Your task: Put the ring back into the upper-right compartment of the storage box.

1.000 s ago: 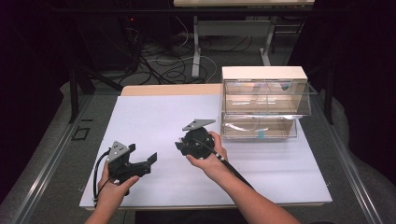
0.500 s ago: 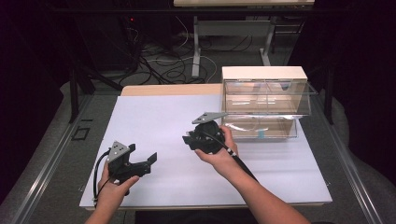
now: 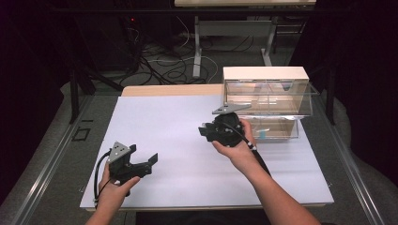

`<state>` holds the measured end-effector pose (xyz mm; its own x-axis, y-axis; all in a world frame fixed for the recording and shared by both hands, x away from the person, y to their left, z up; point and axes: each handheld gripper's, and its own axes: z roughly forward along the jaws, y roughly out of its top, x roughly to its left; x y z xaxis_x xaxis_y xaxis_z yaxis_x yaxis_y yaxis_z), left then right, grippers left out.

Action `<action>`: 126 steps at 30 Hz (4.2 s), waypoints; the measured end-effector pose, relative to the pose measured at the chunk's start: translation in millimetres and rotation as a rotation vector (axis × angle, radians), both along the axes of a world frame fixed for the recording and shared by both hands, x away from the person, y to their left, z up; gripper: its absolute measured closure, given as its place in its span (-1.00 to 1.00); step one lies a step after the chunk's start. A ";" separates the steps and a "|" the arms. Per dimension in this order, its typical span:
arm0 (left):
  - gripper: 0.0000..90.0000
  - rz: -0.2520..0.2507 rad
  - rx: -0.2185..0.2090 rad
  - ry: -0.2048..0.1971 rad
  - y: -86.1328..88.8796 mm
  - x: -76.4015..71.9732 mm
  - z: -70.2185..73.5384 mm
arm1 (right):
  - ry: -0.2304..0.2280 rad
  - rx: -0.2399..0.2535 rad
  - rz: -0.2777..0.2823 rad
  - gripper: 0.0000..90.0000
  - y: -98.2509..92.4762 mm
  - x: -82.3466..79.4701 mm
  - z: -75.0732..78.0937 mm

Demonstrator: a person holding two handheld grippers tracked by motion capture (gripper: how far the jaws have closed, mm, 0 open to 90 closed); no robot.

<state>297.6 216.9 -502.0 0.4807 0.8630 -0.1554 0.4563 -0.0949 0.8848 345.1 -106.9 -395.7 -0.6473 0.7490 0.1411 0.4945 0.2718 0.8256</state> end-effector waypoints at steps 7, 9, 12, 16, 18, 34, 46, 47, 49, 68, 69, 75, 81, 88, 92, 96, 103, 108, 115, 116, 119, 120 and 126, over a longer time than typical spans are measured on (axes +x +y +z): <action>-0.85 0.001 0.002 0.001 -0.1 0.1 -0.1 | -0.007 0.009 -0.039 0.57 -19.9 2.1 7.2; -0.85 0.001 0.002 0.001 -0.1 0.0 -0.2 | -0.007 0.005 -0.045 0.57 -22.3 2.2 8.0; -0.85 0.001 0.002 0.001 0.0 0.1 -0.2 | -0.012 0.009 -0.061 0.57 -29.0 2.8 9.8; -0.85 0.002 0.001 0.004 0.3 0.2 -0.3 | -0.016 0.005 -0.084 0.57 -40.9 4.8 11.8; -0.85 0.002 0.000 0.004 0.4 0.2 -0.2 | -0.017 0.001 -0.090 0.57 -43.0 5.0 12.0; -0.85 0.004 0.004 0.006 -0.2 0.4 -0.6 | 0.012 -0.049 -0.122 0.57 -80.4 8.7 16.0; -0.85 0.005 0.005 0.008 0.0 0.4 -0.7 | 0.023 -0.037 -0.157 0.57 -102.0 11.7 23.9; -0.85 0.005 0.005 0.009 0.2 0.4 -0.7 | 0.024 -0.032 -0.164 0.57 -103.9 12.0 24.6; -0.85 0.005 0.004 0.009 0.2 0.5 -0.7 | 0.024 -0.031 -0.180 0.57 -111.3 13.0 26.5; -0.85 0.006 0.005 0.011 -0.3 1.0 -1.4 | 0.016 -0.050 -0.286 0.57 -154.3 17.5 34.7; -0.85 0.006 0.005 0.011 -0.2 1.1 -1.4 | 0.017 -0.047 -0.291 0.57 -156.3 17.8 34.8; -0.85 0.007 0.004 0.014 -0.1 1.2 -1.6 | 0.016 -0.045 -0.326 0.57 -166.6 19.7 35.2; -0.85 0.008 0.003 0.013 -0.1 1.3 -1.7 | 0.013 -0.048 -0.355 0.57 -175.7 24.4 36.2; -0.85 0.008 0.002 0.011 -0.2 1.5 -1.9 | 0.018 -0.050 -0.383 0.57 -181.8 31.3 36.4; -0.85 0.007 0.004 0.013 0.2 1.4 -1.7 | 0.026 -0.054 -0.400 0.57 -186.5 36.6 34.3; -0.85 0.007 0.002 0.012 -0.1 1.4 -1.9 | 0.027 -0.061 -0.411 0.57 -189.0 39.6 33.2; -0.85 0.006 0.003 0.013 -0.1 1.6 -2.0 | 0.029 -0.068 -0.438 0.57 -195.3 47.3 30.2; -0.85 0.006 0.002 0.013 -0.2 1.7 -2.0 | 0.045 -0.068 -0.450 0.57 -197.0 50.0 28.9; -0.85 0.007 0.004 0.015 -0.1 1.6 -1.9 | 0.047 -0.074 -0.464 0.57 -198.5 55.3 25.9; -0.85 0.007 0.004 0.015 -0.1 1.6 -1.9 | 0.051 -0.078 -0.466 0.57 -199.2 56.0 25.8; -0.85 0.007 0.004 0.015 -0.1 1.6 -1.9 | 0.048 -0.081 -0.467 0.57 -200.8 58.4 24.2; -0.85 0.006 0.004 0.014 -0.1 1.7 -2.0 | 0.051 -0.081 -0.471 0.57 -200.9 59.0 23.7; -0.85 0.007 0.006 0.016 -0.1 1.7 -2.0 | 0.060 -0.084 -0.480 0.56 -200.8 62.7 20.4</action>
